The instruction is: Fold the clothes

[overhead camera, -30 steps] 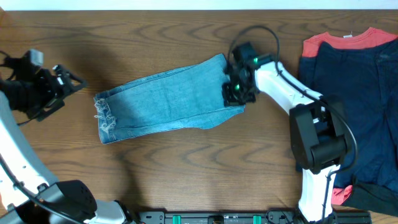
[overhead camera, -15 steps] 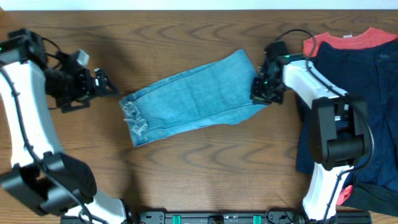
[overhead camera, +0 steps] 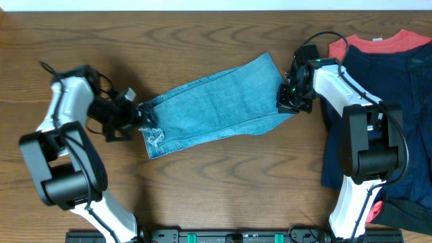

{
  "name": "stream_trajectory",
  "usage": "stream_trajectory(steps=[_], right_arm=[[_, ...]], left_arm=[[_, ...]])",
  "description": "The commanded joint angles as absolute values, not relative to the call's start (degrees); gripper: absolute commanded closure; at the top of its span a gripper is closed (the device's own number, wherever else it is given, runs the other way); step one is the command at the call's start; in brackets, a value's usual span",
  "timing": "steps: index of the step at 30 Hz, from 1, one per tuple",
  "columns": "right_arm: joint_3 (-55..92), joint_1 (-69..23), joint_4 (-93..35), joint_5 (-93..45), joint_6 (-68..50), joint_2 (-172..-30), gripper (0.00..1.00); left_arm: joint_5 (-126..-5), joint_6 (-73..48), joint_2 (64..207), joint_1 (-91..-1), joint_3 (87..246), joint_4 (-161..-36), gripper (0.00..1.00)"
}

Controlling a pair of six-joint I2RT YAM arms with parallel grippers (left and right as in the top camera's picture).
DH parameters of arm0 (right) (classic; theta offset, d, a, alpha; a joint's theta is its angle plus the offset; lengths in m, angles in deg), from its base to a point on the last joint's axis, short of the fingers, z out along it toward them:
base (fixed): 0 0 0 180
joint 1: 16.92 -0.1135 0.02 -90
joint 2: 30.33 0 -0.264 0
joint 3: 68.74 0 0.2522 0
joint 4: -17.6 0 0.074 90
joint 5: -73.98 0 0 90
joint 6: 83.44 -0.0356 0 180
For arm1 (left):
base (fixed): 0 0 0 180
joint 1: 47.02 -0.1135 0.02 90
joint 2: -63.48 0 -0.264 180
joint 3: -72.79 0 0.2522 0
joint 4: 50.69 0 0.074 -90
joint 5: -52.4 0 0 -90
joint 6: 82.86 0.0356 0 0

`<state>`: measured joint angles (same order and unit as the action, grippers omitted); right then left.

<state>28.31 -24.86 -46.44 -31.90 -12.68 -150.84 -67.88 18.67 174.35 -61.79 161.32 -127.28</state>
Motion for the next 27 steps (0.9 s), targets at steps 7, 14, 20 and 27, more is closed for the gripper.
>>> stream_trajectory(steps=[7, 14, 20, 27], right_arm=[[26.3, -24.1, -46.5, -28.1, -11.5, -152.5, 0.98], [26.3, -24.1, -46.5, -28.1, -11.6, -152.5, 0.98], [26.3, -24.1, -46.7, -28.3, -11.6, -152.5, 0.98], [26.3, -24.1, -47.0, -28.3, -11.6, -152.5, 0.98]], left_arm=[[-68.7, 9.8, 180.4, -60.0, 154.5, -118.9, 0.02], [-70.0, 8.9, 184.8, -54.6, 153.9, -116.1, 0.04], [-65.2, 8.2, 186.0, -51.3, 153.9, -115.7, 0.55], [-57.3, 5.3, 185.2, -52.1, 154.2, -118.8, 0.94]])
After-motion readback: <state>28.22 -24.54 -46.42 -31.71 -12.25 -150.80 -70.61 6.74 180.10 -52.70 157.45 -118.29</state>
